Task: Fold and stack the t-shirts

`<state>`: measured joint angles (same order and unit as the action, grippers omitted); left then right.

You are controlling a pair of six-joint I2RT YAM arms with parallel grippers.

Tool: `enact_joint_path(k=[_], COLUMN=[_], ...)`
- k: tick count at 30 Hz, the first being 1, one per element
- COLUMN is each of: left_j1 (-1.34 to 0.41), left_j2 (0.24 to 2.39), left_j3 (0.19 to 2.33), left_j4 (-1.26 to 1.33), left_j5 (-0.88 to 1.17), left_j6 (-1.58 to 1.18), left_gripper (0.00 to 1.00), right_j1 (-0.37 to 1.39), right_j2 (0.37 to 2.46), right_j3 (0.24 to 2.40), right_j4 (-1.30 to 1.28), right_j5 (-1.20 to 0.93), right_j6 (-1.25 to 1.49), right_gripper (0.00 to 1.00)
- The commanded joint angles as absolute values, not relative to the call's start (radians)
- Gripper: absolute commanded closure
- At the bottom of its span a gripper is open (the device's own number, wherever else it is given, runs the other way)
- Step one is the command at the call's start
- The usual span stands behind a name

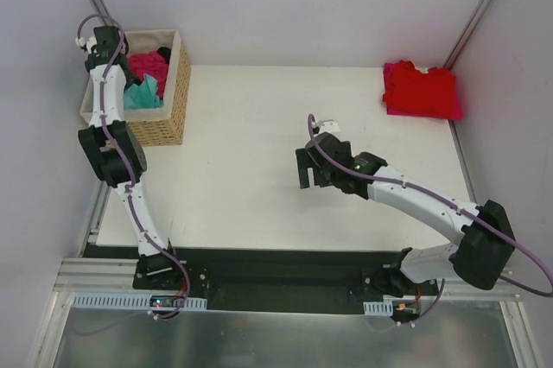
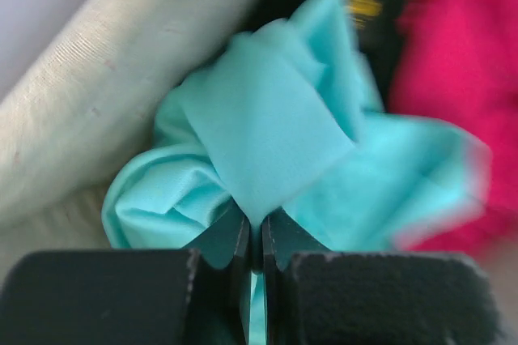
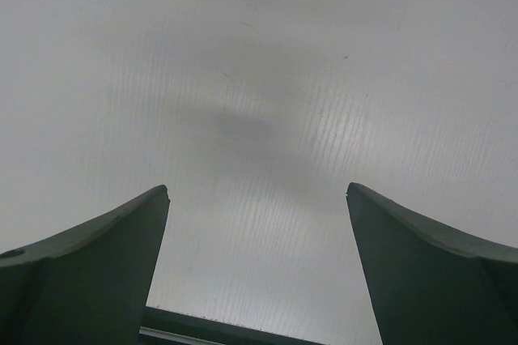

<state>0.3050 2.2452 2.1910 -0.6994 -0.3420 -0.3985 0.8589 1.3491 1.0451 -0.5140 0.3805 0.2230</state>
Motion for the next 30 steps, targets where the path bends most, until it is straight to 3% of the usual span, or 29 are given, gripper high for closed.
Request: enact_joint_path(k=[1,14,20,25,27,29,30], left_j1=[0.207,-0.208,-0.380,-0.517,-0.636,-0.742,-0.765], left_j2=[1.979,1.557,1.378,1.345,1.390,1.504,1.546], left_j3=[2.230,2.235,1.861,1.323,1.133,1.085,1.085], left_j4=[-0.652,-0.592,-0.529,-0.315,-0.166,-0.144,-0.141], left_j5=[-0.143,0.135,0.051,0.133,0.146,0.072,0.069], left_j6=[-0.350,-0.253,-0.288,-0.423,-0.446,-0.491,-0.500], left_gripper=[1.00,1.00,1.00,1.00,0.83,0.41,0.29], right_j1=[0.887,0.911,0.911,0.911,0.910,0.911,0.910], right_j2=[1.290,1.106,1.026,0.983,0.974,0.973,0.974], right_j3=[1.060,0.922,0.907,0.902,0.903,0.911,0.911], right_j4=[-0.537,-0.538,-0.587,-0.629,-0.634,-0.643,-0.647], right_j5=[0.428,0.508,0.571,0.632,0.643,0.657,0.661], right_j6=[0.235,0.278,0.285,0.293,0.291,0.285,0.284], right_gripper=[0.04,0.04,0.04,0.04,0.04,0.04,0.04])
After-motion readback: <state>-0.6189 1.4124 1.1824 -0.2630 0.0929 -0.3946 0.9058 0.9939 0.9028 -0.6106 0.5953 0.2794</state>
